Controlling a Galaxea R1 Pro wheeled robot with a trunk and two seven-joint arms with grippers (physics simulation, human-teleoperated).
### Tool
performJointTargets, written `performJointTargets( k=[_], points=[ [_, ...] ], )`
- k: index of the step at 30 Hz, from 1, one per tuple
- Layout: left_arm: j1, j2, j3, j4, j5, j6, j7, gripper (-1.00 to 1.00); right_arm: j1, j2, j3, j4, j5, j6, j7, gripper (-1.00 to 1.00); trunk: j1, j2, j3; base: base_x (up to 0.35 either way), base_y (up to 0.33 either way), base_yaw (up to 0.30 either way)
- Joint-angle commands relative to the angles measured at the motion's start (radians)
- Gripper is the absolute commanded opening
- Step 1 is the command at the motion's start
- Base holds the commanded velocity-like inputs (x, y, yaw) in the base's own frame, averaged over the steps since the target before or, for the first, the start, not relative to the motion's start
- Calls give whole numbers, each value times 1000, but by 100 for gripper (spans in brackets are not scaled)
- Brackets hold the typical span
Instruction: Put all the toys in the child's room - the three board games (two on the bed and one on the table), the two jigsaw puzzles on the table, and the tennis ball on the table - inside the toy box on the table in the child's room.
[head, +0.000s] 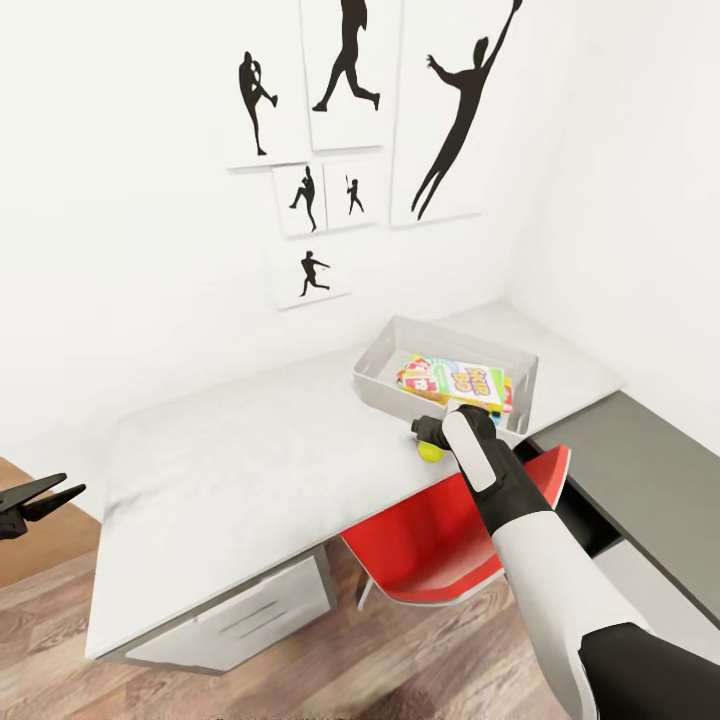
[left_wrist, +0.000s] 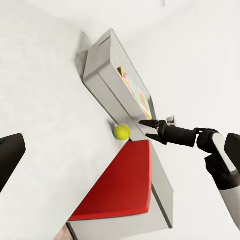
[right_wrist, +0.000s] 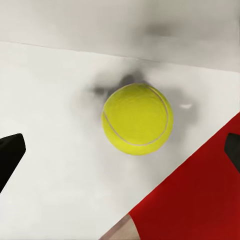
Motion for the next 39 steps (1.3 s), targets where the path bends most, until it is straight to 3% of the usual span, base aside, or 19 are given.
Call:
performJointTargets(
  k=[1, 39],
  points=[
    [-1, 0, 0, 0, -1, 11, -4, 100, -1, 0, 2, 0, -10, 1, -10, 100, 1, -2, -3, 0, 0, 0],
    [-1, -4, 0, 0, -1, 9, -4, 100, -2, 0, -3, 4, -8, -1, -10, 100, 1, -2, -65, 24, 0, 0]
  ],
)
